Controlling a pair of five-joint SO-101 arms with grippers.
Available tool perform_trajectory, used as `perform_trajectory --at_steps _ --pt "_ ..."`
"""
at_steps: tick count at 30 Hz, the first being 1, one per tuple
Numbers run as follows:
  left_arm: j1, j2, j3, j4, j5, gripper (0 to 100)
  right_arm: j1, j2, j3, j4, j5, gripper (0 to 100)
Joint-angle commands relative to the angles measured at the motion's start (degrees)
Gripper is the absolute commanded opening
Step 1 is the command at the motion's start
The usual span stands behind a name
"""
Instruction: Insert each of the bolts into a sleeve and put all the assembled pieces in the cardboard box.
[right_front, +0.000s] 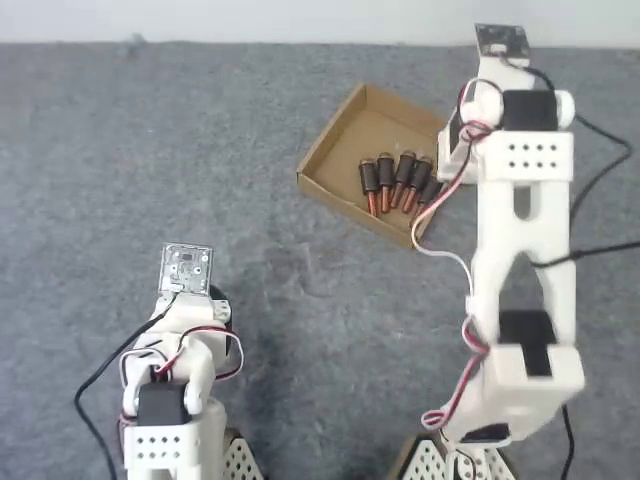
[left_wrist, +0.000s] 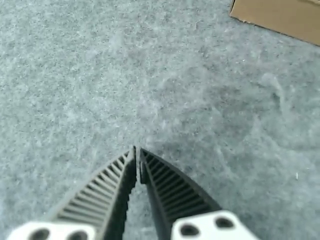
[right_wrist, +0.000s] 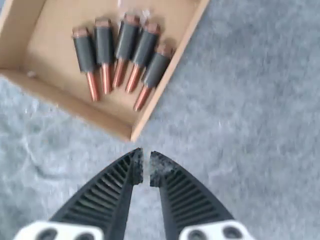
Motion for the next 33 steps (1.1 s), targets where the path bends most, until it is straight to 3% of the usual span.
perform_trajectory --at_steps 1,13,20,28,33 --pt "-0.1 -1.1 -0.4 0.3 -0.4 1 0.3 -11.9 10.1 -4.9 0.9 0.6" --pt "-0.1 -1.1 -0.4 -0.1 -0.4 1 0.2 -47.6 60.9 -32.5 0.8 0.6" --pt "-0.1 -1.1 -0.4 0.3 -0.4 1 0.2 -64.5 82.5 -40.0 0.8 0.6" --pt "-0.1 -1.1 -0.4 0.4 -0.4 1 0.1 -82.3 108.7 -58.5 1.1 0.6" --pt "-0.1 -1.1 -0.4 1.8 -0.4 1 -1.4 -93.0 117.1 -59.9 1.2 0.6"
